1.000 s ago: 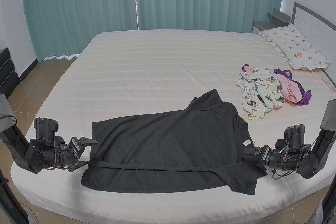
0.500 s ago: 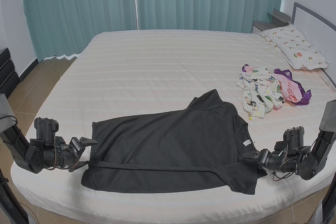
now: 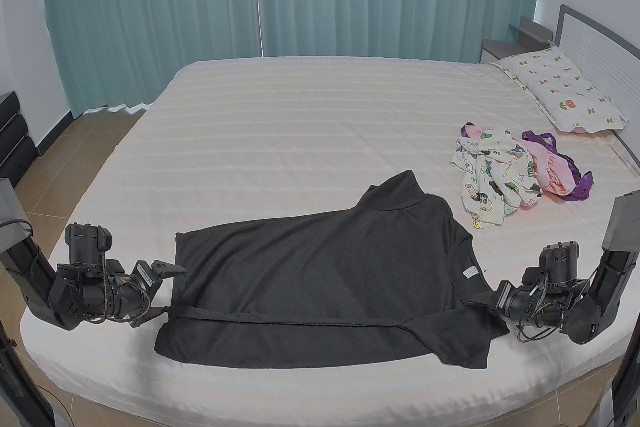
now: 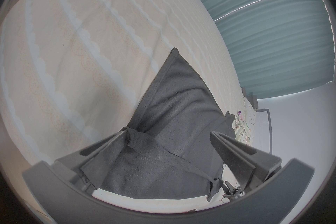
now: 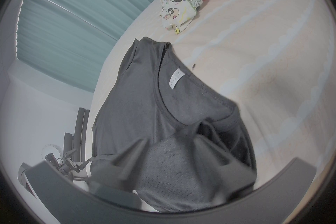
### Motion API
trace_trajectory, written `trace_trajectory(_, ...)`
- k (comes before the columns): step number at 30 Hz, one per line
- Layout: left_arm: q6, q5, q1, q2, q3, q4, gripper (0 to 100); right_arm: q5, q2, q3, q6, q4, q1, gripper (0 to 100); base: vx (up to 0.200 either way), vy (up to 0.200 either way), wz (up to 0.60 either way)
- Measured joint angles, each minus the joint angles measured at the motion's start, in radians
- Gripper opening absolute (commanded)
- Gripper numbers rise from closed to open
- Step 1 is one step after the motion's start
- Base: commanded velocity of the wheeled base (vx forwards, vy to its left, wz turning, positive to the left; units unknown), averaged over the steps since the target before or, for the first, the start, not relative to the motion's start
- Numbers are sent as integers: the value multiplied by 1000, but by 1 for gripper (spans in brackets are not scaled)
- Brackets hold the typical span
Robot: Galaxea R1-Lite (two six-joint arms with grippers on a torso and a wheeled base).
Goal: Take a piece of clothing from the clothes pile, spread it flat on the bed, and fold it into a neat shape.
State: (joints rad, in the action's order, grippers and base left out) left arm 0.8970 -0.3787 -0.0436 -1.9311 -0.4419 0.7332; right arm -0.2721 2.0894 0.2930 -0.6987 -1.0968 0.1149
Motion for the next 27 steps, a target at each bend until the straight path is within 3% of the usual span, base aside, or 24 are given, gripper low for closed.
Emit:
trace_trajectory(5, 0, 0, -1, 0, -1, 0, 100, -3, 13, -4, -20, -22, -17, 0, 0, 0, 0)
trace_trajectory(13, 0, -1, 0, -9, -1, 0, 100, -10, 23, 15, -135, -108, -45, 0, 0, 0, 0)
trace_trajectory(22, 1, -7, 1, -25, -1, 0, 100, -103, 53, 23, -197, -181, -90, 0, 0, 0, 0)
trace_trajectory(27, 1, -10, 3, -33, 1, 0, 100, -119, 66, 32, -222, -184, -95, 0, 0, 0, 0)
